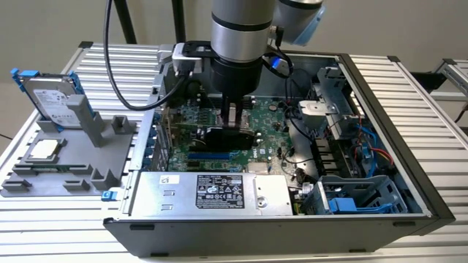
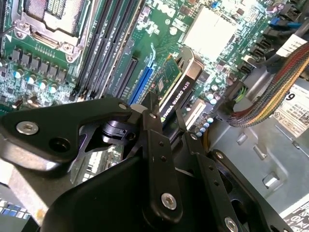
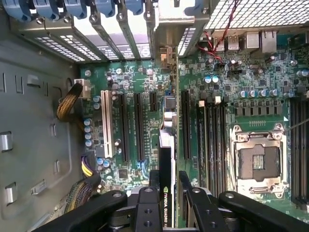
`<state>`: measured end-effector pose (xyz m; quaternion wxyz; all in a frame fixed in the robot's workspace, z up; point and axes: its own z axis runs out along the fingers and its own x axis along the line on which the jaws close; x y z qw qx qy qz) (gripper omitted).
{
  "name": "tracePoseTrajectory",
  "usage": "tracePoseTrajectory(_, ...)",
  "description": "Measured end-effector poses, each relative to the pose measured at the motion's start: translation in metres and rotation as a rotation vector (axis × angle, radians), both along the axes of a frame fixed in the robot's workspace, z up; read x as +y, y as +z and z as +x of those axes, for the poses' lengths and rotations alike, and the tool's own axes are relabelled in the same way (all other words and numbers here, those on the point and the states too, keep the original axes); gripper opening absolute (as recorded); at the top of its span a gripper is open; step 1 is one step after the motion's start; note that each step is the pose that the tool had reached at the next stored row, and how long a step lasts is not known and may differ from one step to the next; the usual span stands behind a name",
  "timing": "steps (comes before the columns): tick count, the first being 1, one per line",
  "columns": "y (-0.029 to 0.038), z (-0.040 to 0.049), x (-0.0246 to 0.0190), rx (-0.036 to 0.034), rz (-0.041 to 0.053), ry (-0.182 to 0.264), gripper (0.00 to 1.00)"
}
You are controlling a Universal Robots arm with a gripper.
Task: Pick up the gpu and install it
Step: 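Insert the gpu into the slot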
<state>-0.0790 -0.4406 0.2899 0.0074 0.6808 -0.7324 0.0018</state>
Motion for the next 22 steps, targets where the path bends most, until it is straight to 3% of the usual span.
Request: tracePoseTrajectory(22,-0.0139,-0.0093,-0.0001,0.0001,-0.0001,0.0,0.0)
